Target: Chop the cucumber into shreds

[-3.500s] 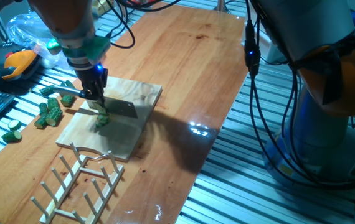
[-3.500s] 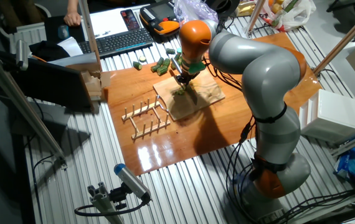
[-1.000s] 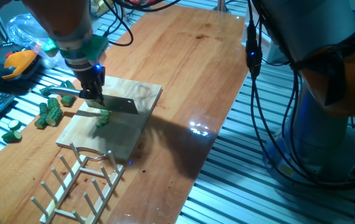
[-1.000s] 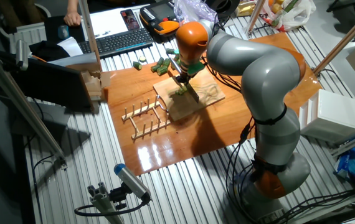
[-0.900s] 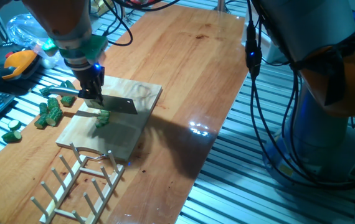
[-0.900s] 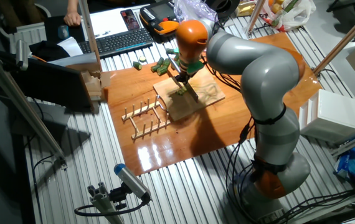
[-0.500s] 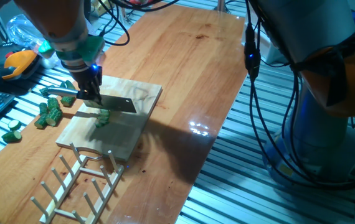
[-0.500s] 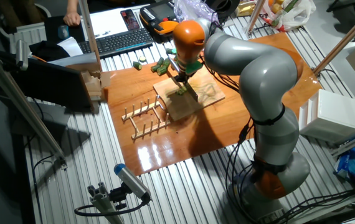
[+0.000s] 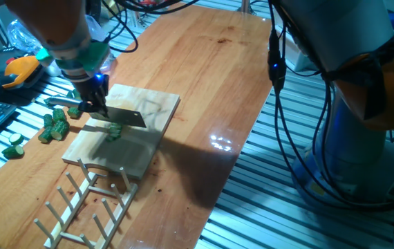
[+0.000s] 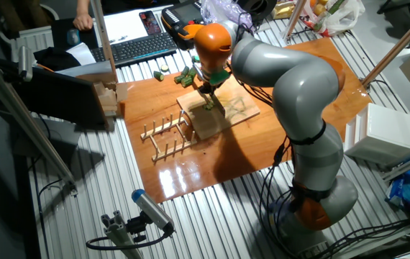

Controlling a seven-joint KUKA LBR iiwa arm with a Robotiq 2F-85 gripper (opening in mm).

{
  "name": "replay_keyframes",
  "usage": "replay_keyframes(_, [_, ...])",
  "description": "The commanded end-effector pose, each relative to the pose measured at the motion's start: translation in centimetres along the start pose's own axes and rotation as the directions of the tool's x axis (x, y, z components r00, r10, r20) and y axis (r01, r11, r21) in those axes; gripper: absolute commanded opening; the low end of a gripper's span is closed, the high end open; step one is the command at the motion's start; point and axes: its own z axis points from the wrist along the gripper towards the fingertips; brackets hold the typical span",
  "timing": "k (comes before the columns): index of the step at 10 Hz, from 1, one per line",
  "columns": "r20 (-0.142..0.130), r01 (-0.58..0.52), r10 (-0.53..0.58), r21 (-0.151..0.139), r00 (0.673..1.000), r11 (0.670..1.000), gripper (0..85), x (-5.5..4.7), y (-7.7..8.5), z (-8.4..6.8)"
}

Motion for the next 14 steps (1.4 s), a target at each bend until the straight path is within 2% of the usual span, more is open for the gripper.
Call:
replay_keyframes(1, [0.001,0.013,-0.013,-0.004,1.0,1.0,0.0,-0.1,0.3,-0.1])
replay_keyframes(2, [0.002,0.028,-0.028,-0.008,1.0,1.0,0.0,-0.2,0.5,-0.2])
replay_keyframes(3, [-0.001,0.034,-0.034,-0.034,0.999,0.999,0.0,-0.3,0.5,-0.2])
replay_keyframes(4, [-0.017,0.033,-0.034,-0.054,0.999,0.998,0.0,-0.3,0.5,-0.2])
replay_keyframes(5, [-0.046,0.011,-0.014,-0.065,0.999,0.998,0.0,-0.3,0.5,-0.2])
replay_keyframes(6, [-0.048,-0.008,0.005,-0.065,0.999,0.998,0.0,-0.3,0.5,-0.2])
replay_keyframes(7, [-0.046,0.001,-0.003,-0.039,0.999,0.999,0.0,-0.3,0.5,-0.2])
replay_keyframes(8, [-0.057,0.032,-0.033,-0.018,0.998,0.999,0.0,-0.3,0.5,-0.2])
replay_keyframes(10, [-0.064,0.052,-0.058,-0.085,0.996,0.995,0.0,-0.3,0.2,-0.2])
replay_keyframes(11, [-0.061,0.055,-0.061,-0.088,0.996,0.995,0.0,-0.5,-0.9,0.0])
replay_keyframes(14, [-0.05,0.043,-0.046,-0.071,0.998,0.997,0.0,-0.3,-1.7,0.6])
